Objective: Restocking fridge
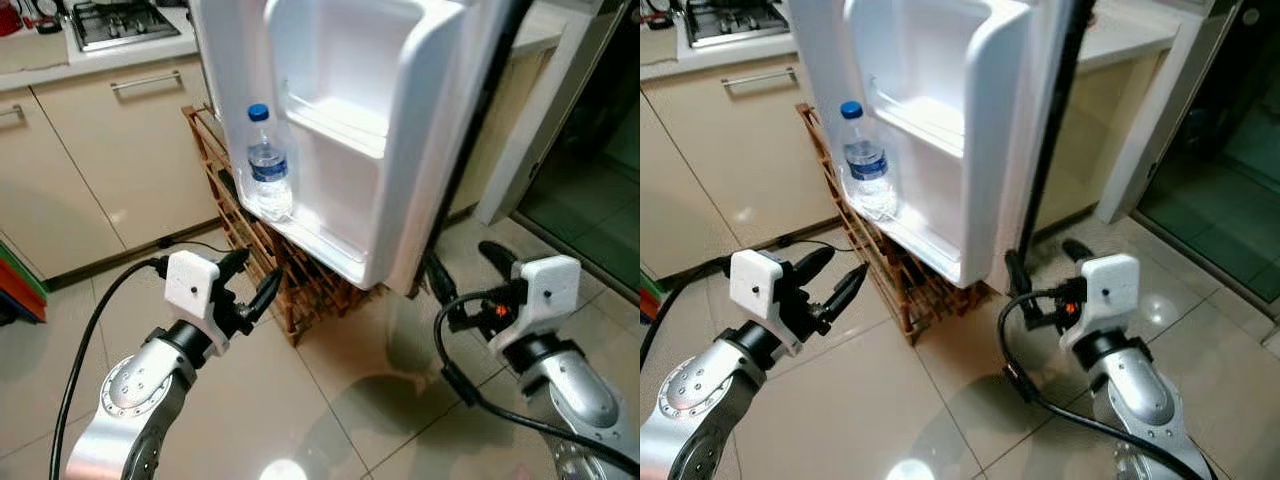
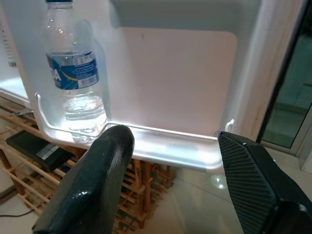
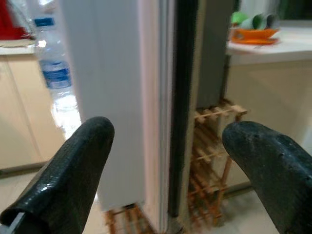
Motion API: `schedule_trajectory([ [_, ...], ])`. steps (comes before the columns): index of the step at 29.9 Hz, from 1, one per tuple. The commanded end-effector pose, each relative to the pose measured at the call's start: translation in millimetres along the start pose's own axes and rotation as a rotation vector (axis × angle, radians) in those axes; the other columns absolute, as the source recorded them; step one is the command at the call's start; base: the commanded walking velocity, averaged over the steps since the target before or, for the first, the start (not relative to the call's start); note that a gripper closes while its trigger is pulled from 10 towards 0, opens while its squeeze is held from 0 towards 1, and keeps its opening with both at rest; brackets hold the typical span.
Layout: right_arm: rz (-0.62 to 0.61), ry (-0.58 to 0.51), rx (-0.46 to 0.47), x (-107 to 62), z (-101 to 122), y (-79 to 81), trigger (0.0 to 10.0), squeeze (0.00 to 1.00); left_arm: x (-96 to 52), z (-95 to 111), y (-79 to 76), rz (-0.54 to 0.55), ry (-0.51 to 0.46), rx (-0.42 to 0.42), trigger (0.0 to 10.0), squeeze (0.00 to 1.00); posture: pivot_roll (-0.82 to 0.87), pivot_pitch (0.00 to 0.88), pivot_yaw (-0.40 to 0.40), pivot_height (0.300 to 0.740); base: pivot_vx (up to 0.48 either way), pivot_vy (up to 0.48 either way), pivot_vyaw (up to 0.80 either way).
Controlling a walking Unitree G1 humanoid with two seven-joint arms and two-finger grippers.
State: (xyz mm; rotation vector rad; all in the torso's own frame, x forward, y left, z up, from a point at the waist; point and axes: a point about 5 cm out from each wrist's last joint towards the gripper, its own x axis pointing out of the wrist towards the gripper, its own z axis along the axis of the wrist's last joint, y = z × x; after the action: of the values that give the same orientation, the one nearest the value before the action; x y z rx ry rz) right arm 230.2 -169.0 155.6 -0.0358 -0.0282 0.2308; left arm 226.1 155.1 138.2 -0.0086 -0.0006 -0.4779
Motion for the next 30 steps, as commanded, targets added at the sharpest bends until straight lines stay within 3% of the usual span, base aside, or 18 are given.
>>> schedule_trajectory([
  [1,-0.059,0.032,-0.011,6.1,-4.1,-4.3,10.0,0.00,-3.6,-3.9,6.4,0.034,0.016,0.010,10.0,0.00,0.08,0.000,0.034,0.740,0.000,0.000,0.00],
  [9,-0.337,0.112,-0.122,36.8,-11.3,-42.5,10.0,0.00,-3.6,-11.4,6.7,0.010,0.049,0.042,10.0,0.00,0.10,0.011,0.030,0.740,0.000,0.000,0.00],
  [13,-0.442,0.106,-0.166,54.2,-5.8,-59.3,10.0,0.00,-6.3,-19.7,8.0,-0.017,0.122,0.083,10.0,0.00,0.10,0.012,0.028,0.740,0.000,0.000,0.00],
  [16,-0.511,0.110,-0.184,66.9,-4.6,-70.4,10.0,0.00,-12.5,-34.7,5.1,-0.092,0.237,0.142,10.0,0.00,0.11,0.012,0.027,0.740,0.000,0.000,0.00],
  [18,-0.535,0.119,-0.192,74.1,-5.5,-74.1,10.0,0.00,-14.5,-39.5,2.8,-0.142,0.264,0.146,10.0,0.00,0.11,0.010,0.030,0.740,0.000,0.000,0.00],
  [24,-0.505,0.114,-0.160,95.6,-3.5,-70.1,10.0,0.00,-15.3,-43.5,3.2,-0.172,0.263,0.130,10.0,0.00,0.11,0.009,0.032,0.740,0.000,0.000,0.00],
  [25,-0.449,0.093,-0.134,103.2,-0.9,-63.0,10.0,0.00,-17.2,-46.6,4.8,-0.174,0.272,0.130,10.0,0.00,0.11,0.009,0.032,0.740,0.000,0.000,0.00],
  [30,-0.277,0.050,-0.068,108.6,1.3,-43.4,10.0,0.00,-27.0,-57.5,6.0,-0.203,0.304,0.117,10.0,0.00,0.12,0.009,0.031,0.740,0.000,0.000,0.00],
])
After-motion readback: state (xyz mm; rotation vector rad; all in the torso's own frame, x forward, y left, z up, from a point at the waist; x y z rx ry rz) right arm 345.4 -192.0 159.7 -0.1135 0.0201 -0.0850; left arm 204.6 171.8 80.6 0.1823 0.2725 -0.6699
